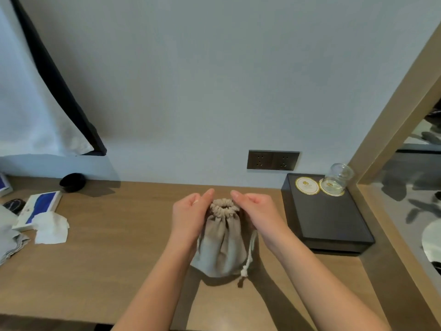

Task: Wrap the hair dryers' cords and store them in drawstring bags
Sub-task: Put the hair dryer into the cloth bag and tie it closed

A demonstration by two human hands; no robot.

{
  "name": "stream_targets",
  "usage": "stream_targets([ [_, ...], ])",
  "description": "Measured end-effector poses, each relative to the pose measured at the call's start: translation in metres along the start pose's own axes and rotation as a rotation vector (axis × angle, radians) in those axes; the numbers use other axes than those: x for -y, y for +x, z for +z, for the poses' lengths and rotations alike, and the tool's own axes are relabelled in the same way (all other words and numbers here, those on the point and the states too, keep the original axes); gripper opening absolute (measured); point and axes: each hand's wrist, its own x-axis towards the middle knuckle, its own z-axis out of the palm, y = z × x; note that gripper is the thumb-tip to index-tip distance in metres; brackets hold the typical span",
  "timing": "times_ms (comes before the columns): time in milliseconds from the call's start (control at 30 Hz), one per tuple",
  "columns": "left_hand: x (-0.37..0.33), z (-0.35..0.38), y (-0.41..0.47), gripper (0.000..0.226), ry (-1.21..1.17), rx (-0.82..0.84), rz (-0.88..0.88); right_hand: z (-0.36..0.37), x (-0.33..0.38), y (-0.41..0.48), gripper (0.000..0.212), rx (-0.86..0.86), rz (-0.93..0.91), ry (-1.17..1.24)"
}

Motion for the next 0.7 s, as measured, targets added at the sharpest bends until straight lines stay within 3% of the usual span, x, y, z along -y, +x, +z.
stream_targets([
  [100, -0.004, 0.003, -0.007, 0.051, -0.018, 0.036, 0.03, -0.006, 0.009, -0.011, 0.053, 0.004, -0.023, 0.015],
  [300, -0.021, -0.006, -0.017, 0.06, 0.188, 0.153, 0.256, -0.027, 0.03, -0.031, 0.054, 0.045, -0.073, -0.141],
  [700, -0.03, -0.015, -0.023, 0.053, 0.033, 0.165, 0.198, -0.033, 0.036, -0.046, 0.054, -0.001, -0.078, 0.041],
])
